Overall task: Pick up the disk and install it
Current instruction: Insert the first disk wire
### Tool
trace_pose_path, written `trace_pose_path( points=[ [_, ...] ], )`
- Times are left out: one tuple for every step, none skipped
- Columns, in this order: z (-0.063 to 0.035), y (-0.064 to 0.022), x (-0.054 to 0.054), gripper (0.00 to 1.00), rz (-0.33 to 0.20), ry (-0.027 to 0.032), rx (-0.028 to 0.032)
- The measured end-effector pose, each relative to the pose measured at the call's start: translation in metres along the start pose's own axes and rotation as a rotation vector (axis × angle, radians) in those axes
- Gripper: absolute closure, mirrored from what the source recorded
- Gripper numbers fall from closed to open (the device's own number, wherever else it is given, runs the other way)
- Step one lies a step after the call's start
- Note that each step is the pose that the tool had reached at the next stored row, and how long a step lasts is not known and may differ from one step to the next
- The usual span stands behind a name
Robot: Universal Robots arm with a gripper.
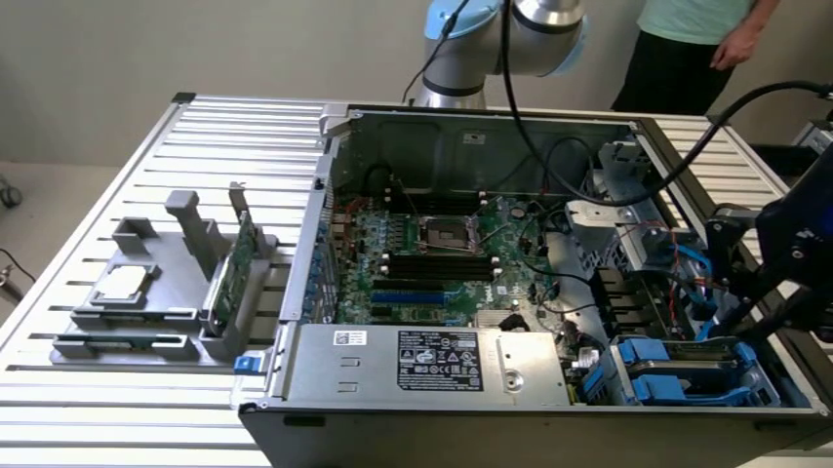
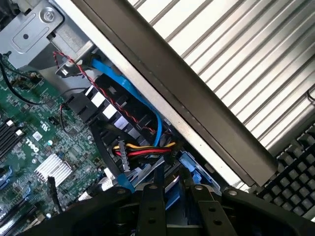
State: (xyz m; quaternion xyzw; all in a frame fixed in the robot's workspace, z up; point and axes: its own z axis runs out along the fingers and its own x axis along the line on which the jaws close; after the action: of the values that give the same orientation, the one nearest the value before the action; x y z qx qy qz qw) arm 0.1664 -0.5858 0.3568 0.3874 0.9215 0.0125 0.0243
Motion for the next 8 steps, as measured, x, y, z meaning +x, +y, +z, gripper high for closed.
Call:
trace_pose_path(
  points=[
    [0.0004,0.0,0.0,0.73,0.016,-0.0007,0.0006],
    [0.001,0.0,0.0001,0.73,0.033,-0.0013,0.0011],
    [0.0015,-0.0001,0.0001,0.73,0.049,-0.002,0.0016],
    [0.0019,-0.0001,0.0001,0.73,0.065,-0.0027,0.0022],
    [0.0024,-0.0001,0.0001,0.73,0.081,-0.0034,0.0028],
    [0.0029,-0.0001,0.0001,0.73,0.097,-0.004,0.0033],
    [0.0035,-0.0002,0.0001,0.73,0.113,-0.0046,0.0039],
    [0.004,-0.0002,0.0001,0.73,0.128,-0.0053,0.0044]
  ],
)
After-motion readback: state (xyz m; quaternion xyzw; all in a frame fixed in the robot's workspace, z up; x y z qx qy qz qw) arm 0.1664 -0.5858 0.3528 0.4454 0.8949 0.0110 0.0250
